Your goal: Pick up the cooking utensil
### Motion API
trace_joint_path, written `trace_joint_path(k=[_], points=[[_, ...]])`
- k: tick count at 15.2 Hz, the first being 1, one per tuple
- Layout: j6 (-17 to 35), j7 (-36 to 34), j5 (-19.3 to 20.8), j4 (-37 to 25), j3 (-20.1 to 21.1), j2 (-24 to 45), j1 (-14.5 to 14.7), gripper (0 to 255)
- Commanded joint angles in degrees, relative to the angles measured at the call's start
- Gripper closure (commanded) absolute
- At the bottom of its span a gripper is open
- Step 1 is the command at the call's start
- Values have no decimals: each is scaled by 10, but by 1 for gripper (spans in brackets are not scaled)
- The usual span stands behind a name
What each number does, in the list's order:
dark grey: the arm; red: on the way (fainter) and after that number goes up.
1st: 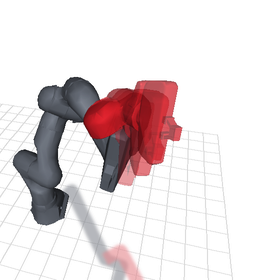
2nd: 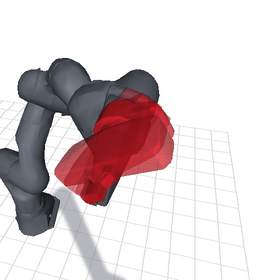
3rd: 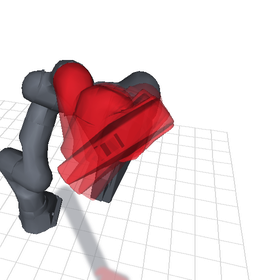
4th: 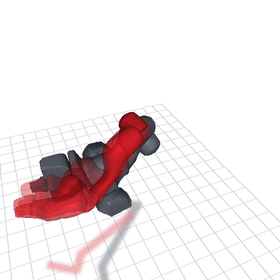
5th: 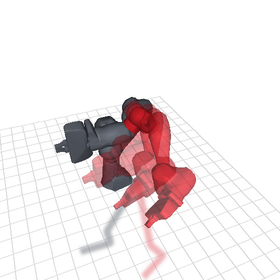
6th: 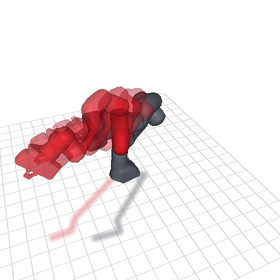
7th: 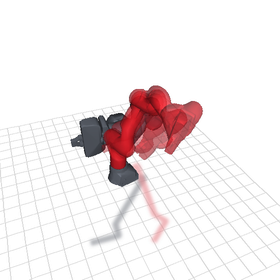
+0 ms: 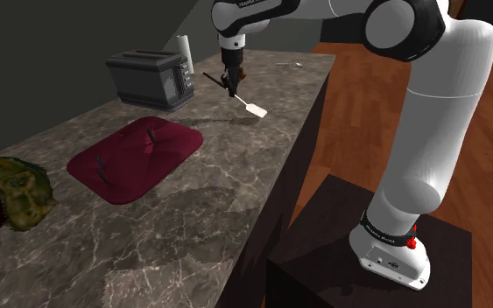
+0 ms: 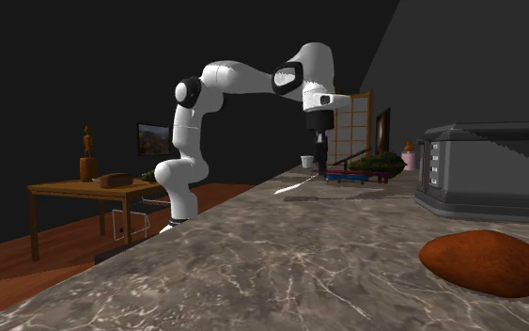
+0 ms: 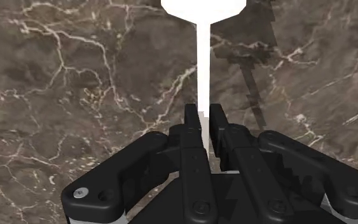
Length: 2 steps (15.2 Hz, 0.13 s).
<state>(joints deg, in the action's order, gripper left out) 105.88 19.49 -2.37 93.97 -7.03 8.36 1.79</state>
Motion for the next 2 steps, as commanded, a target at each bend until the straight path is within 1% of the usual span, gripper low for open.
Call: trace_joint_path(k=[1, 2], points=[[-11, 0, 0, -12, 0, 1, 0, 255], [-11, 0, 0, -12, 0, 1, 0, 255]])
